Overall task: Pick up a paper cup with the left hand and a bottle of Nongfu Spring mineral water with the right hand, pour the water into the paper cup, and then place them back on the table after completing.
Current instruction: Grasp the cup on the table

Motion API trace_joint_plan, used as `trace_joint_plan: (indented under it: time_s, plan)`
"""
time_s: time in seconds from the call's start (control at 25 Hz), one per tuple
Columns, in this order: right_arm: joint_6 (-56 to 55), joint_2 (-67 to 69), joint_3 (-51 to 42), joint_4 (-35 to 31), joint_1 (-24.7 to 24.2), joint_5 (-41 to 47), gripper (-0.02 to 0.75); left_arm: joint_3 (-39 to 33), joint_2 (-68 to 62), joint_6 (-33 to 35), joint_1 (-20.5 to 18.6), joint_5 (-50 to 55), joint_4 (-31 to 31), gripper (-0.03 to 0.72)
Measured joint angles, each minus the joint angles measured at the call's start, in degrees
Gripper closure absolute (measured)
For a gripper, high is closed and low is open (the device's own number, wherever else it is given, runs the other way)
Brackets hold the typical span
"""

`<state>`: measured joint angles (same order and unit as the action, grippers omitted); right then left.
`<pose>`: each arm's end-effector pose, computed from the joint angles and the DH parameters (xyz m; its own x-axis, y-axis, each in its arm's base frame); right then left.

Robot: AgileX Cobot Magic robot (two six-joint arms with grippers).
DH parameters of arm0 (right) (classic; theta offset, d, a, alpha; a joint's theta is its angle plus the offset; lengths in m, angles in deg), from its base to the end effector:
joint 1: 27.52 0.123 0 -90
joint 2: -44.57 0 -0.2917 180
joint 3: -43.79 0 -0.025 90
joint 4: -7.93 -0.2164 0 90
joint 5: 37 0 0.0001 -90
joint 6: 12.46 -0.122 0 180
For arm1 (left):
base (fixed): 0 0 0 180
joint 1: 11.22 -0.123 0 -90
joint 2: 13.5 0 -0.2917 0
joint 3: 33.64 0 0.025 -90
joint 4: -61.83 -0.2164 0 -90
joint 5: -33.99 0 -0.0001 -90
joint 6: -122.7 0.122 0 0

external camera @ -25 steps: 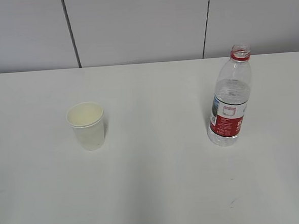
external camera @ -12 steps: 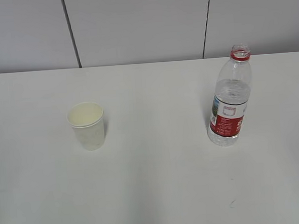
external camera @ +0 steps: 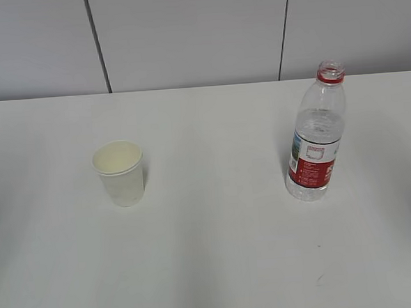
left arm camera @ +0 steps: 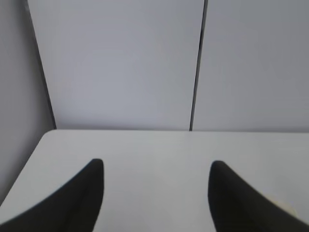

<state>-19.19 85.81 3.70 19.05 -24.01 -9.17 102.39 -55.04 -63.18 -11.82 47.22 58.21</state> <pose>0.1063 -0.0045 0.3336 -0.3211 -0.0742 -0.9441 0.0066 0.9967 -0.0806 0.1160 0.0030 0.3397 -0.1504 -0.0427 -0.9877 -0.0310 0.9988 -0.0384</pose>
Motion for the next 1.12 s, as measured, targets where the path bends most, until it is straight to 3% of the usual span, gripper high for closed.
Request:
trace_joint_plan:
  time_s: [0.32, 0.68, 0.88, 1.12]
  plan:
    - [-0.9, 14.3, -0.4, 0.4, 0.0, -16.6, 0.217, -1.0, -18.9, 0.0, 0.0, -18.1, -0.9, 0.261]
    - [-1.3, 19.8, -13.2, 0.4, 0.0, -37.0, 0.217, -13.8, -30.5, -0.4, 0.0, -44.5, -1.3, 0.261]
    - [-0.9, 19.8, -18.4, 0.6, 0.0, -45.2, 0.217, -19.7, -33.7, -4.4, 0.0, -54.0, -7.0, 0.261]
    - [-0.6, 19.8, -21.5, 0.7, 0.0, -50.1, 0.217, -21.4, -36.4, -10.6, 0.0, -57.9, -18.5, 0.261]
